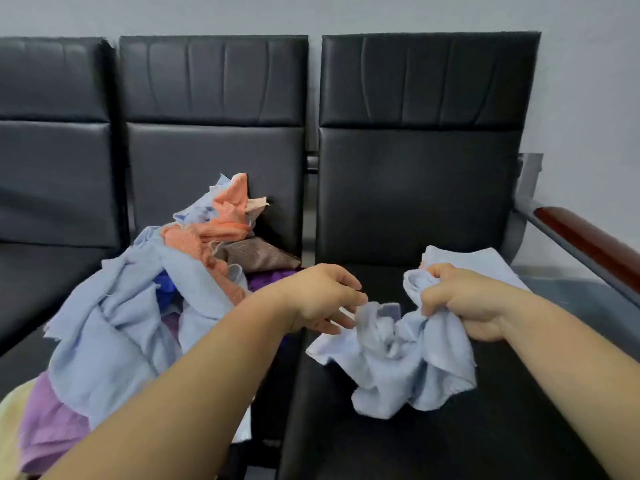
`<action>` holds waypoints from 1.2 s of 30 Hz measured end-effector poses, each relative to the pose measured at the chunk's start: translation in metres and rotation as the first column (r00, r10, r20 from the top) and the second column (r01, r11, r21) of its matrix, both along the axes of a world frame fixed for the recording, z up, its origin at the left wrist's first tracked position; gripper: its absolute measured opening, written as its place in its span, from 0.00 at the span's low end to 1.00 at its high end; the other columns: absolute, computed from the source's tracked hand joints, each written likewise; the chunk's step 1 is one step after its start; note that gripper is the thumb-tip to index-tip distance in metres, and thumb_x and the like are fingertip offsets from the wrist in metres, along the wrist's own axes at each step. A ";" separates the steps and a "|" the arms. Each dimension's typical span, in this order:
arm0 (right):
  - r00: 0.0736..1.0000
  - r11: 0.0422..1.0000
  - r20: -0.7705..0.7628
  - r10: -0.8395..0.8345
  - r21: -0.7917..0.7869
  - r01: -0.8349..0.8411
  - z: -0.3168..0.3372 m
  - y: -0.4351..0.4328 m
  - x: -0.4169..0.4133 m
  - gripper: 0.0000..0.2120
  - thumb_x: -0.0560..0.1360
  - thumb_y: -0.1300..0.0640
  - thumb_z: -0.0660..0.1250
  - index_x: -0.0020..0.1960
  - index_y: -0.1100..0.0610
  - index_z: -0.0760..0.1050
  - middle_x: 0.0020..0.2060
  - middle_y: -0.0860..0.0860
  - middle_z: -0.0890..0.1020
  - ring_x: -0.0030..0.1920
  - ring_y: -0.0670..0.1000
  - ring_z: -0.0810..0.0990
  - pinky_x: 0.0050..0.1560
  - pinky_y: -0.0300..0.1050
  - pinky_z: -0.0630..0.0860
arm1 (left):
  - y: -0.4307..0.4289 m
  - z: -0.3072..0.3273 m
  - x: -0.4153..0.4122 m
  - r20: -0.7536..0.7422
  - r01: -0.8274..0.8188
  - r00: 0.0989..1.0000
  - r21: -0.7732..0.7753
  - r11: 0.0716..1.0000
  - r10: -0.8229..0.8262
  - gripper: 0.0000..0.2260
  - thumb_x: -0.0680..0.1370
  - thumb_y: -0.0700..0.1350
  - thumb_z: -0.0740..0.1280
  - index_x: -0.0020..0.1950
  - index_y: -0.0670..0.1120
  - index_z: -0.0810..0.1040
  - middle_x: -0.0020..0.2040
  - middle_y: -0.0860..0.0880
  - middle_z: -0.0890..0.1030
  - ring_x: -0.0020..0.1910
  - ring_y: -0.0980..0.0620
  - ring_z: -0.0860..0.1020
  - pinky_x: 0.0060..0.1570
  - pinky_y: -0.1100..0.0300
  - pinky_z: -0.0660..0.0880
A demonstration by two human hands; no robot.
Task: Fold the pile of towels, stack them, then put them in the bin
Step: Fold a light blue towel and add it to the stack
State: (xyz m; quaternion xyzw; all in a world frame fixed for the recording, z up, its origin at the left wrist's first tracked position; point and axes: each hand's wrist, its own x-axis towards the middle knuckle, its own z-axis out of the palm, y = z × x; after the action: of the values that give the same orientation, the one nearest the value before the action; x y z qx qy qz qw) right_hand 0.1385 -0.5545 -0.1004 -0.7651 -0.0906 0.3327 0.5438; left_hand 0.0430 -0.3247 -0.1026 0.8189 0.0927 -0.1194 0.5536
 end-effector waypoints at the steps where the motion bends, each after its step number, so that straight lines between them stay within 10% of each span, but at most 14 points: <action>1: 0.999 0.999 -0.006 -0.037 0.005 0.037 -0.007 -0.011 0.002 0.28 0.66 0.71 0.68 0.65 0.59 0.71 0.59 0.64 0.78 0.56 0.65 0.82 0.57 0.58 0.80 | -0.011 -0.005 0.003 -0.011 0.007 1.000 0.007 1.000 -0.007 0.12 0.79 0.46 0.71 0.62 0.49 0.77 0.56 0.44 0.84 0.45 0.51 0.85 0.51 0.51 0.82; 12: 0.997 0.976 -0.005 0.081 0.205 -0.078 -0.044 -0.049 0.006 0.23 0.71 0.65 0.71 0.66 0.56 0.81 0.60 0.59 0.84 0.64 0.61 0.82 0.67 0.61 0.78 | -0.078 -0.042 0.023 0.079 -0.035 0.996 -0.164 0.986 0.048 0.18 0.80 0.56 0.69 0.51 0.40 0.78 0.44 0.50 0.81 0.43 0.52 0.80 0.50 0.53 0.78; 22: 0.997 0.993 0.011 0.079 -0.092 -0.077 -0.072 -0.057 0.003 0.13 0.73 0.58 0.78 0.56 0.53 0.84 0.53 0.50 0.87 0.58 0.52 0.85 0.64 0.56 0.81 | -0.067 -0.049 0.035 0.006 -0.157 0.984 -0.466 0.871 0.180 0.05 0.75 0.44 0.69 0.43 0.43 0.77 0.42 0.44 0.79 0.44 0.46 0.78 0.49 0.52 0.77; 28: 0.967 0.933 0.059 0.248 -0.283 -0.222 -0.081 -0.056 -0.001 0.12 0.72 0.46 0.77 0.43 0.53 0.79 0.41 0.47 0.82 0.45 0.47 0.80 0.49 0.46 0.75 | -0.046 -0.067 0.045 -0.188 -0.463 0.881 -0.529 0.711 0.434 0.17 0.67 0.43 0.69 0.53 0.37 0.80 0.50 0.36 0.82 0.51 0.38 0.82 0.61 0.43 0.77; 32: 0.936 0.871 0.092 0.340 -0.406 -0.276 -0.079 -0.061 0.000 0.08 0.76 0.49 0.74 0.41 0.51 0.80 0.37 0.45 0.79 0.40 0.47 0.74 0.44 0.43 0.71 | -0.039 -0.081 0.052 -0.083 -0.658 0.735 -0.322 0.680 0.672 0.06 0.77 0.43 0.69 0.50 0.41 0.78 0.44 0.43 0.80 0.45 0.45 0.79 0.50 0.50 0.77; 36: 0.981 0.952 0.045 0.190 -0.254 -0.173 -0.074 -0.061 -0.003 0.07 0.80 0.52 0.70 0.46 0.55 0.79 0.38 0.48 0.82 0.40 0.48 0.77 0.40 0.42 0.71 | -0.037 -0.091 0.043 0.236 -0.543 0.839 0.298 0.785 0.491 0.08 0.78 0.44 0.69 0.54 0.45 0.74 0.47 0.49 0.78 0.43 0.51 0.76 0.41 0.56 0.73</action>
State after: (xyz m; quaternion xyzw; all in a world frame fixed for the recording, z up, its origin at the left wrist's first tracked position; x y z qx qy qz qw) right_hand 0.1351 -0.6156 -0.1748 -0.8266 -0.1368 0.3634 0.4073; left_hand 0.0859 -0.3612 -0.1932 0.8540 0.2932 0.1159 0.4138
